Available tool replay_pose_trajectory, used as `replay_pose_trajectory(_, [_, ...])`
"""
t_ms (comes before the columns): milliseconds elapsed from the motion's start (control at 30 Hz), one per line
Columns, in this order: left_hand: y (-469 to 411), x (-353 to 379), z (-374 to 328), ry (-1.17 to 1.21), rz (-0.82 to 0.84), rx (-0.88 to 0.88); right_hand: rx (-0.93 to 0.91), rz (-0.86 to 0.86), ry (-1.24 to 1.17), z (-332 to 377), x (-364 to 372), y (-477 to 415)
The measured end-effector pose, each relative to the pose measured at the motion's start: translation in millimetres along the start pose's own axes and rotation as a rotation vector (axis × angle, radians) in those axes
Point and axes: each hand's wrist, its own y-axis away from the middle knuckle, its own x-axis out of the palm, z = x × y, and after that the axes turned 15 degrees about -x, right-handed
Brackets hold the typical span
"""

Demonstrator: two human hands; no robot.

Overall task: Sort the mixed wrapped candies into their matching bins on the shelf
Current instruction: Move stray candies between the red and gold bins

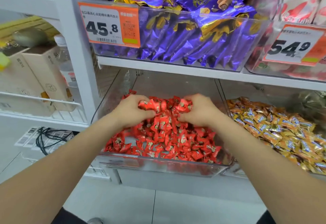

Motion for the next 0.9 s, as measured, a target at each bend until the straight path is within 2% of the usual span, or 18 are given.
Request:
replay_pose_trajectory(133, [7,-12,-14,-0.032,0.07,0.011,0.011,-0.112,-0.266,-19,0,-3])
replay_pose_trajectory(200, [16,-19,-18,-0.214,0.05,0.03,-0.038,-0.075,-0.389,-22,-1,-2])
replay_pose_trajectory(267, [22,-24,-16,-0.51,0.008,-0.021,-0.12,0.006,-0.461,-18,-8,2])
replay_pose_trajectory(300, [27,-24,-16,-0.652,0.009,-0.096,-0.165,0.029,-0.404,-15,-11,5])
replay_pose_trajectory(367, [39,-22,-18,-0.931,0.051,-0.214,-0.212,0.063,-0.12,-6,-17,14])
replay_pose_trajectory(433, [47,-16,-23,-1.075,0.142,-0.223,-0.228,0.103,0.173,5,-17,26])
replay_pose_trajectory(533, [45,-9,-24,-1.136,0.267,-0.201,-0.141,0.307,0.423,27,-9,49])
replay_pose_trajectory(633, [44,-5,-21,-1.196,0.378,-0.212,-0.065,0.552,0.515,40,-9,58])
replay_pose_trajectory(733, [42,-5,-13,-1.204,0.408,-0.163,0.015,0.71,0.342,36,-2,53])
replay_pose_trajectory(800, [37,-5,-6,-1.155,0.423,-0.152,0.039,0.737,0.233,29,7,48])
replay_pose_trajectory(900, [30,-1,1,-0.846,0.468,-0.234,0.068,0.698,0.12,30,11,49])
